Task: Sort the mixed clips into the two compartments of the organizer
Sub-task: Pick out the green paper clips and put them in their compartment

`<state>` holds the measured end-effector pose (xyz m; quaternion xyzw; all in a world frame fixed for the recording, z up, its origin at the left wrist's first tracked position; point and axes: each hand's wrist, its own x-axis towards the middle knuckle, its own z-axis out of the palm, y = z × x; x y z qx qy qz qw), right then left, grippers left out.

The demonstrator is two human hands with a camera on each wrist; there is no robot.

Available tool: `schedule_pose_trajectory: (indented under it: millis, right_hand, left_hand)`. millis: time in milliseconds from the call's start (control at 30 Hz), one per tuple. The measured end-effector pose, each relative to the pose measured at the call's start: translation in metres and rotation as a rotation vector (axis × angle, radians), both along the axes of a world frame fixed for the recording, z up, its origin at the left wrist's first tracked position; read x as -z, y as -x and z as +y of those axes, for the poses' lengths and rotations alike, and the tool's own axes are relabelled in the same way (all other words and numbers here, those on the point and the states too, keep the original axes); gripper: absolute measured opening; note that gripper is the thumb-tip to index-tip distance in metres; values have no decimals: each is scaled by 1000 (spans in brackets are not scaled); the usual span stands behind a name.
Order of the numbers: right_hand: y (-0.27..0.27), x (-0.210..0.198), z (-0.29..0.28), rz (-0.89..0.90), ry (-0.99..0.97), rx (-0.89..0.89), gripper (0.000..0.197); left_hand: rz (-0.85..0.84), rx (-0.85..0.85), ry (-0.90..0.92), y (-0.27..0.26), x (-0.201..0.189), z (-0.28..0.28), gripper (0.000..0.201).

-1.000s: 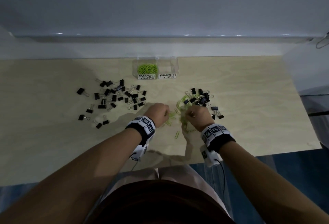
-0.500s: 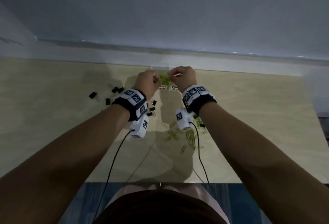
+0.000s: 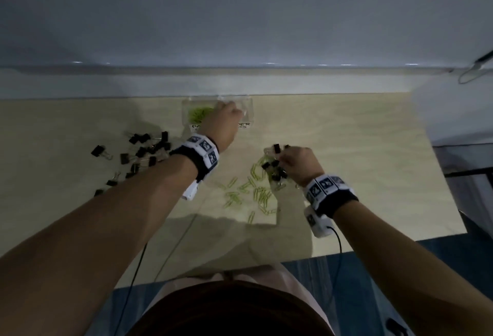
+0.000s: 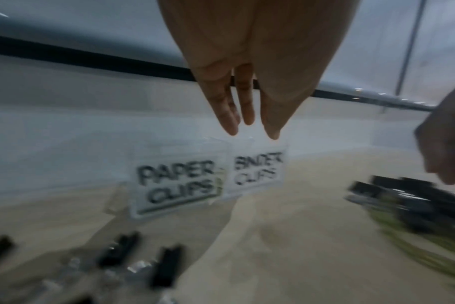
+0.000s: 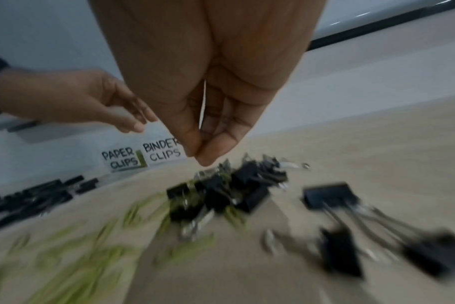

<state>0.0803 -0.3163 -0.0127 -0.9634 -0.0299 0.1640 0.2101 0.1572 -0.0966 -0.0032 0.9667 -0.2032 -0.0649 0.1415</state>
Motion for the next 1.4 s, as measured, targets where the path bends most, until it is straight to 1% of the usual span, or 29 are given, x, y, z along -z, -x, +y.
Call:
schedule_pose_trajectory:
  millis: [33,100,167,200,300,367,433,533,600,667,733,767,800,867,933,1000,1067,1133,1200,1300,1333,1400]
  right_hand:
    - [11,6,-3,3,10,7,14]
    - [30,18,-4,-34,-22,60,13]
    - [43,25,0,-67,-39,138,9]
    - [47,27,3,-82,-38,181,9]
    - [52,31,18,-125,-34,280,19]
    - [54,36,18,-162,-31,339,18]
    - [52,41,26,-187,-42,327,14]
    - [54,43,27,-228,-61,298,9]
    - [57,44,25,-240,-80,261,11]
    - [61,45,19,-259,-124,222,14]
    - [65,44,9,-301,-162,202,15]
    - [67,42,3,-328,-183,214,14]
    - [68,39,-4,-354,-205,249,12]
    - [67,36,-21,-402,-231,375,12]
    - [63,37,-40,-429,-207,496,11]
    - [61,40,-54,-410,-157,545,14]
    - [57,43,-55,-393,-127,520,16]
    - [50,42,-46,-405,-131,428,17]
    - [42,40,-34,-374,-129,306,23]
    - [31,38,-16,-254,-47,155,35]
    - [27,38,-12,-214,-10,132,37]
    - [20,38,-8,-136,45,129,36]
  left_hand:
    - [23,84,48,13,2,-12,29]
    - [139,247,76,36,11,-35,30]
    - [208,344,46,50,24,-53,35]
    - [228,357,27,53,29,-57,37]
    - [241,344,-13,58,37,-60,42]
    - [219,367,-37,59,39,-68,40]
    - [186,354,-29,59,41,-60,37]
    - [215,332,19,60,41,-52,37]
    - [200,235,85,61,40,-41,35]
    - [157,60,142,56,40,-27,30]
    - [101,-80,138,49,40,-14,28]
    - [81,-109,113,47,40,-10,28]
    - [70,-104,83,46,40,-9,29]
    - [80,-33,48,46,36,-18,32]
    - [113,62,56,49,31,-36,35]
    - [136,173,53,54,30,-56,36]
    - [159,270,42,57,33,-74,38]
    - [163,306,25,59,36,-87,39]
    - [147,288,-10,58,39,-94,33]
    - [151,236,-37,54,42,-96,22]
    - [154,224,-30,52,41,-95,20]
    - [192,193,43,50,39,-92,18]
